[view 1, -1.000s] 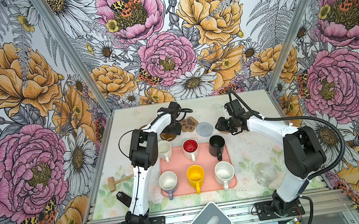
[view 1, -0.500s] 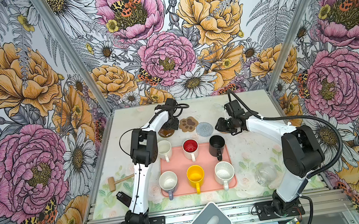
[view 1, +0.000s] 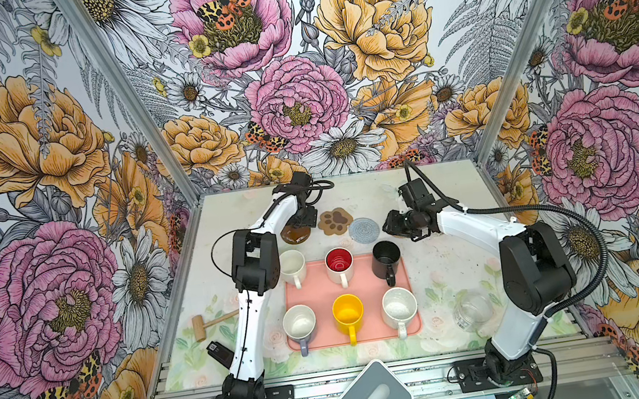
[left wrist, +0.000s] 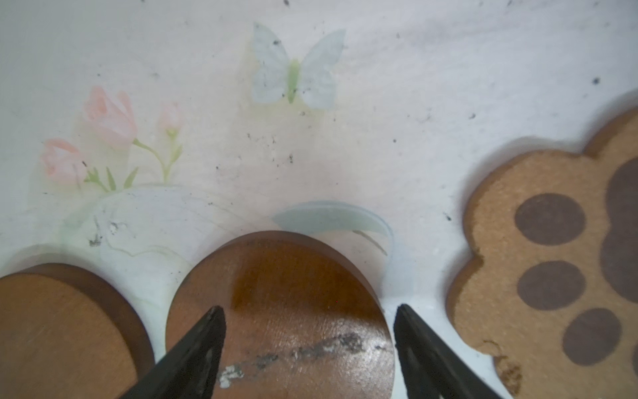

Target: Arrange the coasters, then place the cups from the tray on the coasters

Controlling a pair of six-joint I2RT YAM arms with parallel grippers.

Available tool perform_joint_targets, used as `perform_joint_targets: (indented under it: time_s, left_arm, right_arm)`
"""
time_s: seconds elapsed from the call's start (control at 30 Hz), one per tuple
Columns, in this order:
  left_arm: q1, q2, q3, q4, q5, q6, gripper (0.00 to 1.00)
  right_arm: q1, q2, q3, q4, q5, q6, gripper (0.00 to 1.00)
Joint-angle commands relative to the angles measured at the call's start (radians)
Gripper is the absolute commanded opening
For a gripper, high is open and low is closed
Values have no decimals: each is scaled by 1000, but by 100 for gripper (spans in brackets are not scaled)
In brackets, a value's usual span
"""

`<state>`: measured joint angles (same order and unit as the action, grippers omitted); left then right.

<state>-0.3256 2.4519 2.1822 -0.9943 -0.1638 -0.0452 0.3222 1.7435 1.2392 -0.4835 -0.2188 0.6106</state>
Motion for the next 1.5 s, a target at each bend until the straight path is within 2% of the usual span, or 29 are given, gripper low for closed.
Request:
perform_joint_targets:
  time_s: [0.0, 0.4, 0.57, 0.9, 1.07, 1.23, 1.47]
  left_arm:
    - [-27, -42, 47, 6, 2, -16, 79]
    - [-118, 51, 185, 6, 95, -91, 74]
    - [-137, 103, 231, 6, 87, -124, 64]
    - [-154, 186, 323, 5, 112, -151, 60]
    - [-158, 175, 251, 5, 81, -138, 60]
    - [-157, 139, 122, 3, 84, -132, 60]
    - [-152, 67, -50, 4, 35, -135, 60]
  right_arm:
    - [3, -2, 11, 31, -7, 10, 45]
    - [-1, -68, -41, 74, -30, 10, 45]
    - [-10, -90, -59, 79, -25, 11, 46]
    - [-21, -102, -86, 90, -33, 9, 46]
    - [-29, -113, -98, 93, -34, 9, 46]
    - [-36, -119, -106, 98, -39, 9, 46]
    - [-40, -125, -111, 103, -42, 11, 46]
